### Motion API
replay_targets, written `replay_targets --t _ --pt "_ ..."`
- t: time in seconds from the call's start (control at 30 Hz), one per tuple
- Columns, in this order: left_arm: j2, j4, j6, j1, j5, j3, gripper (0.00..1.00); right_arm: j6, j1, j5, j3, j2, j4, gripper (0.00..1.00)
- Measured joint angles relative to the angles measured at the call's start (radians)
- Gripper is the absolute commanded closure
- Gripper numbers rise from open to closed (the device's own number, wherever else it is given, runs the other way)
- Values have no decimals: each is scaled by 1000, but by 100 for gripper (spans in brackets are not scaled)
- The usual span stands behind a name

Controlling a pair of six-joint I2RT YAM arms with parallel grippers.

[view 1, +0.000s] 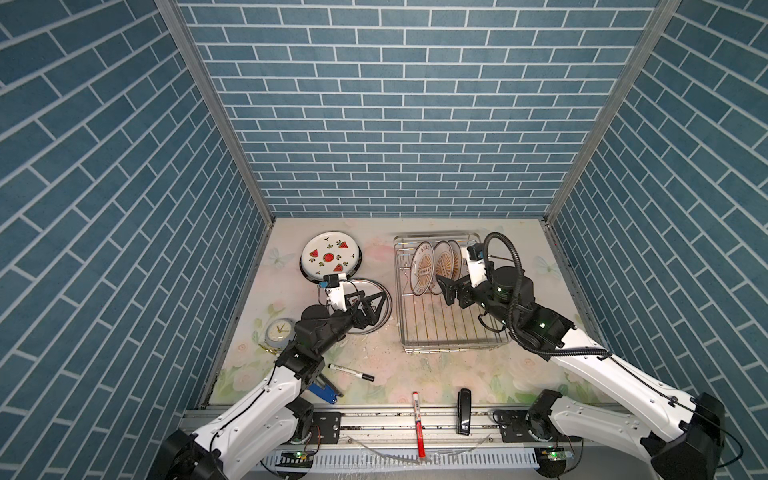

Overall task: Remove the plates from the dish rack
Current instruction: 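Move the right gripper back over the dish rack, then grip the rim of the orange sunburst plate in the rack with the right gripper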

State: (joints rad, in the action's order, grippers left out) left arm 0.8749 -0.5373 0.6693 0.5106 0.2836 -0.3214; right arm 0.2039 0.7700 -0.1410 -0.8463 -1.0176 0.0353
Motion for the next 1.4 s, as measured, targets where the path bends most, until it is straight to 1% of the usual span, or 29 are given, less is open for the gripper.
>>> replay_targets --t 0.07,0.27,0.53,0.63,0.73,0.83,0.97,1.0,1.07,1.1,1.17,1.4 --pt "41 -21 -10 23 5 -22 0 13 -23 13 10 -1 1 1" --pt "164 -71 -41 77 24 -91 0 35 -47 40 11 -24 0 1" --pt "327 -181 -40 103 62 -146 0 63 -92 43 11 -43 -12 2" --pt "355 -171 -39 122 42 -169 0 80 -105 50 11 -74 -22 11" --pt "356 -168 -36 140 -13 -180 0 89 -108 62 -1 -124 -31 19" --pt "370 -194 -18 146 -56 -181 0 97 -108 63 -65 -210 -21 25" --pt "416 -268 16 146 -62 -166 0 106 -106 45 -175 -328 -10 37" --pt "419 -273 22 146 -61 -160 0 106 -105 38 -195 -348 -6 41" --pt "419 -285 27 146 -62 -146 0 109 -103 24 -241 -401 5 58" --pt "419 -290 31 146 -63 -142 0 108 -103 19 -260 -423 11 61" --pt "418 -299 33 146 -63 -133 0 105 -102 1 -298 -468 30 64" --pt "396 -343 46 146 -56 -89 0 106 -95 -58 -403 -597 113 64"
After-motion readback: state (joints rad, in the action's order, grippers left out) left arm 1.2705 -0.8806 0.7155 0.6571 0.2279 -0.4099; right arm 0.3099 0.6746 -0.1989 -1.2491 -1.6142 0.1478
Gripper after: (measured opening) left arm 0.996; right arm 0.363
